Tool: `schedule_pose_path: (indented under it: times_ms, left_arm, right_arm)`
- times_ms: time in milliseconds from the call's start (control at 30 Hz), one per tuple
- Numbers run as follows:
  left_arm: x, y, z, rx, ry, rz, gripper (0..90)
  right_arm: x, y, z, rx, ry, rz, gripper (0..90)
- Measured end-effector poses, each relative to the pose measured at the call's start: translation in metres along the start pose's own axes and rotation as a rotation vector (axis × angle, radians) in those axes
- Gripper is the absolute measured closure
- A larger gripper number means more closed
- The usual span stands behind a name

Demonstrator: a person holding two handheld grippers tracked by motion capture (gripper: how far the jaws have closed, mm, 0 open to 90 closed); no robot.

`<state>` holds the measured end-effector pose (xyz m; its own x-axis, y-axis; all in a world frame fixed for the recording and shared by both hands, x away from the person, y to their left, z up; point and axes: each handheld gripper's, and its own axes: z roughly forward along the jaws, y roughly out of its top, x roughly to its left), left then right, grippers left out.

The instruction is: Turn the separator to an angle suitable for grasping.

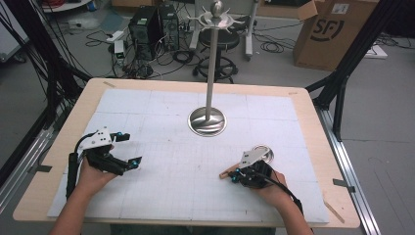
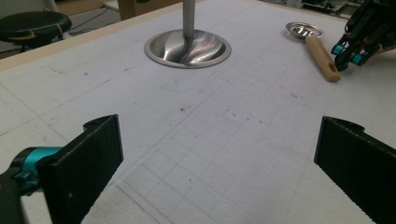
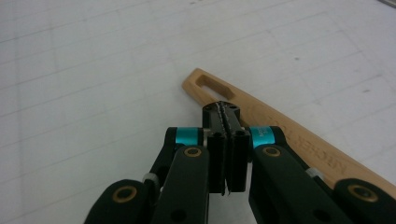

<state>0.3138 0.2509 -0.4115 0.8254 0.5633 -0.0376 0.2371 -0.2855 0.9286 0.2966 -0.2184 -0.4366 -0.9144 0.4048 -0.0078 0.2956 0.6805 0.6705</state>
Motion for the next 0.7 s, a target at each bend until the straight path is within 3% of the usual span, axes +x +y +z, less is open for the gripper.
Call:
schedule_pose_path:
  times_ms: [200,700]
  left_arm:
    - [0.000,0.000,0.000,0.000,0.003,0.001,1.8]
    - [-0.001,0.000,0.001,0.011,0.000,0.005,1.8]
  right_arm:
    - [-0.008,0.000,0.000,-0.017,-0.085,0.067,89.3]
    - [-0.018,0.004,0.007,-0.034,-0.152,0.131,89.3]
